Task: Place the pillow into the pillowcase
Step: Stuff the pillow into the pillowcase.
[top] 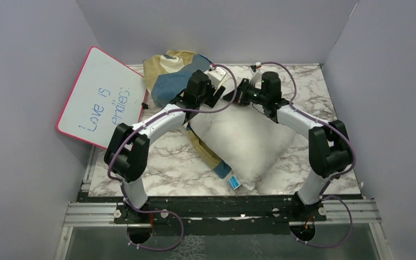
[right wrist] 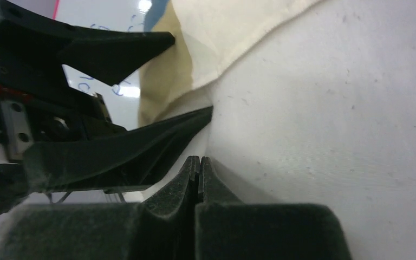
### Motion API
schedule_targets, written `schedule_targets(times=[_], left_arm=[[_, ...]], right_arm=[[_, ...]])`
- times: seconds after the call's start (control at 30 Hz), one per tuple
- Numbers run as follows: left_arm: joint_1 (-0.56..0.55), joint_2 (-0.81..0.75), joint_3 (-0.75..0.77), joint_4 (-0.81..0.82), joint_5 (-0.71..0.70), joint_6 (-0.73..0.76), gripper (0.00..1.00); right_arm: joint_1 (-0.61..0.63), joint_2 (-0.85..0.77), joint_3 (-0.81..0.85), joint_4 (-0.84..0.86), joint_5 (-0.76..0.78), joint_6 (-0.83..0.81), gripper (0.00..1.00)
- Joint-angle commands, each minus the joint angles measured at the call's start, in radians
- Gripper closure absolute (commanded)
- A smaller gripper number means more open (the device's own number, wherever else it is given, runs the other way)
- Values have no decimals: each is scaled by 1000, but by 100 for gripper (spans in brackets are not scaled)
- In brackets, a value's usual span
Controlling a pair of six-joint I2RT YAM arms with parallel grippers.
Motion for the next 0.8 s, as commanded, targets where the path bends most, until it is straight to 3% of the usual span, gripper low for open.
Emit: schedule_targets(times=[0.0,0.2,0.33,0.5,0.77], left_arm=[[3,89,53,84,-170,76,19],[1,139,55,172,-248,158,37],[-4,125,34,196,-227,173,75],[-46,47,-24,199,-154,172,100],[-153,-108,-176,230,11,-37,100]], right_arm=[[11,127,-6,112,15,-5,100],[59,206,-100,219,15,4,100],[71,222,-115,262,14,22,100],[74,231,-118,296,11,43,100],[74,237,-139,378,33,97,100]])
